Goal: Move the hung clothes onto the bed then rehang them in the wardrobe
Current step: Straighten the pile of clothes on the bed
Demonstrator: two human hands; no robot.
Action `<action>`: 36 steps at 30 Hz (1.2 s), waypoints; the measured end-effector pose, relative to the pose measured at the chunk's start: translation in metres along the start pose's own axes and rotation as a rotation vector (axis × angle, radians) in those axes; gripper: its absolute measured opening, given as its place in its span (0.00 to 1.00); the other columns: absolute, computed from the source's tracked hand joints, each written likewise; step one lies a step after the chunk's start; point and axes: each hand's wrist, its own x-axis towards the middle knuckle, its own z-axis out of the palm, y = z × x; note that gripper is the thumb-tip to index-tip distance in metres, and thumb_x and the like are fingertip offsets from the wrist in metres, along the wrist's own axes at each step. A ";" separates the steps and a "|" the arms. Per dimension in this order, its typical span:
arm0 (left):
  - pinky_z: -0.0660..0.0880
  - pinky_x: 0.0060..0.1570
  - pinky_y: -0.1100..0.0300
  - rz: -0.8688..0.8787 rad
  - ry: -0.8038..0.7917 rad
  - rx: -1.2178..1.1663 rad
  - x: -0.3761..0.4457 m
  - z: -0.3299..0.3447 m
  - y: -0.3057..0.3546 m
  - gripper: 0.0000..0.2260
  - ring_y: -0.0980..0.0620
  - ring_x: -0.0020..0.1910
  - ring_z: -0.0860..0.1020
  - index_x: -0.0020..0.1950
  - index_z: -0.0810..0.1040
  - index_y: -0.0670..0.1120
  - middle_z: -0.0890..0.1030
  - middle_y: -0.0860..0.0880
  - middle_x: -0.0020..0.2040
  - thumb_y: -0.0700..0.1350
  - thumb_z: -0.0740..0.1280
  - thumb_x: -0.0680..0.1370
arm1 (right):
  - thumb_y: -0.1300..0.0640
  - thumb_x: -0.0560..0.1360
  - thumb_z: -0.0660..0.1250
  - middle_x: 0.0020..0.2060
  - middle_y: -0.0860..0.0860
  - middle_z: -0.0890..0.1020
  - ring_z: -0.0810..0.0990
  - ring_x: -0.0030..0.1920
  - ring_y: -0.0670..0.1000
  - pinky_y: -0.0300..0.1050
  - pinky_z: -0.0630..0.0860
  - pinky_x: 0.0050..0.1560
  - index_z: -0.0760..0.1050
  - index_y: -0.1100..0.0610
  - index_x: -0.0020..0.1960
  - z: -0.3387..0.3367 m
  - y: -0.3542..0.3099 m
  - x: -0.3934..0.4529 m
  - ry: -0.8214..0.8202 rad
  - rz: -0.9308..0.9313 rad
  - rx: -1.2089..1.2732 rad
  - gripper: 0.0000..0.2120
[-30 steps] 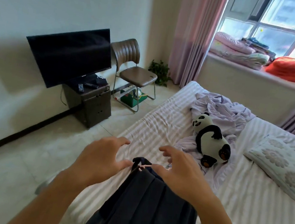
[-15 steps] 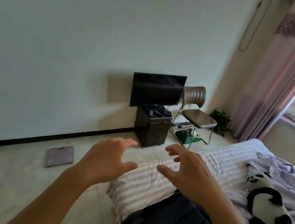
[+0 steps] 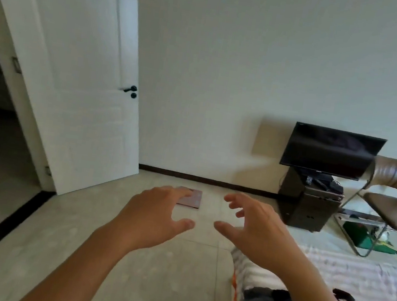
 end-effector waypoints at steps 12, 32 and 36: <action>0.74 0.61 0.55 -0.353 0.188 -0.001 -0.181 -0.109 -0.155 0.30 0.54 0.65 0.74 0.73 0.64 0.61 0.73 0.56 0.69 0.65 0.67 0.73 | 0.35 0.72 0.68 0.58 0.39 0.77 0.77 0.54 0.41 0.46 0.77 0.58 0.67 0.42 0.69 0.071 -0.229 -0.005 -0.115 -0.358 0.033 0.28; 0.72 0.64 0.50 -0.902 0.434 0.085 -0.513 -0.252 -0.356 0.30 0.54 0.66 0.71 0.74 0.63 0.61 0.71 0.57 0.70 0.66 0.65 0.74 | 0.41 0.75 0.69 0.61 0.41 0.77 0.77 0.56 0.45 0.46 0.77 0.60 0.68 0.43 0.68 0.219 -0.628 -0.070 -0.359 -0.902 0.180 0.24; 0.74 0.61 0.51 -0.987 0.492 0.106 -0.554 -0.269 -0.392 0.28 0.54 0.64 0.73 0.72 0.66 0.61 0.74 0.57 0.67 0.66 0.67 0.74 | 0.38 0.73 0.69 0.59 0.40 0.78 0.78 0.53 0.43 0.44 0.78 0.57 0.67 0.40 0.67 0.249 -0.695 -0.067 -0.376 -1.016 0.187 0.24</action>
